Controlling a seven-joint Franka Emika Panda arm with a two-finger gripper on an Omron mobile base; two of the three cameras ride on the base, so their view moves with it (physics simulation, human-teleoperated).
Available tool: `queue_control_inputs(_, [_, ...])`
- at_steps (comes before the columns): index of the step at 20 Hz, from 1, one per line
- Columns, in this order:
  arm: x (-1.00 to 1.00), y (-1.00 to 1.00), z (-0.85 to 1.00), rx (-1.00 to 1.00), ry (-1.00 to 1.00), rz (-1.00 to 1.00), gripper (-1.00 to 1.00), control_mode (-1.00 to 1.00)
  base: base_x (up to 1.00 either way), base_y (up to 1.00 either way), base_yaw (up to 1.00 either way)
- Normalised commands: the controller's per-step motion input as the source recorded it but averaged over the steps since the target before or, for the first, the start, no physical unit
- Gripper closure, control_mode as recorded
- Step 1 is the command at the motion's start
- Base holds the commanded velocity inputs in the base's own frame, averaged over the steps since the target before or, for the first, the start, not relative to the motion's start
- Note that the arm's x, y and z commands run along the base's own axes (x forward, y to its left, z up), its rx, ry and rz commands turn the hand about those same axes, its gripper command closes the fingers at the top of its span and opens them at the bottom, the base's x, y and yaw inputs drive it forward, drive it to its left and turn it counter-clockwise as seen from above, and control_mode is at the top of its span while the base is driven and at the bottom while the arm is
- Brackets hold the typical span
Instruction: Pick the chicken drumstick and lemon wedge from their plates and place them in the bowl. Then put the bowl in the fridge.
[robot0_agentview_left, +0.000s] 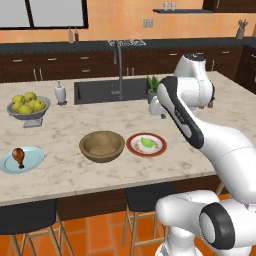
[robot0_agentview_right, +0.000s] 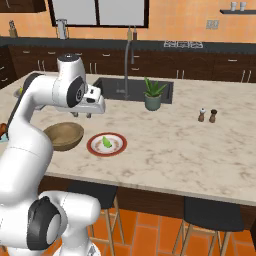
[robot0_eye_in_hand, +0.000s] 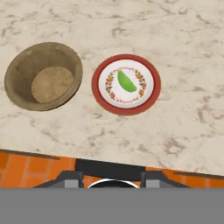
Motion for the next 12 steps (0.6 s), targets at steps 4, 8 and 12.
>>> queue_control_inputs(4, [0.0,0.0,-0.03,0.0,0.02,0.0,-1.0,-1.0,0.0,0.0,0.0])
queue_control_inputs(8, [0.0,-0.04,-0.48,-0.09,0.03,0.04,-1.0,-1.0,0.0,0.0,0.0])
queue_control_inputs(12, [0.24,-0.25,-0.71,-0.03,0.0,0.12,-1.0,-1.0,0.0,0.0,0.0])
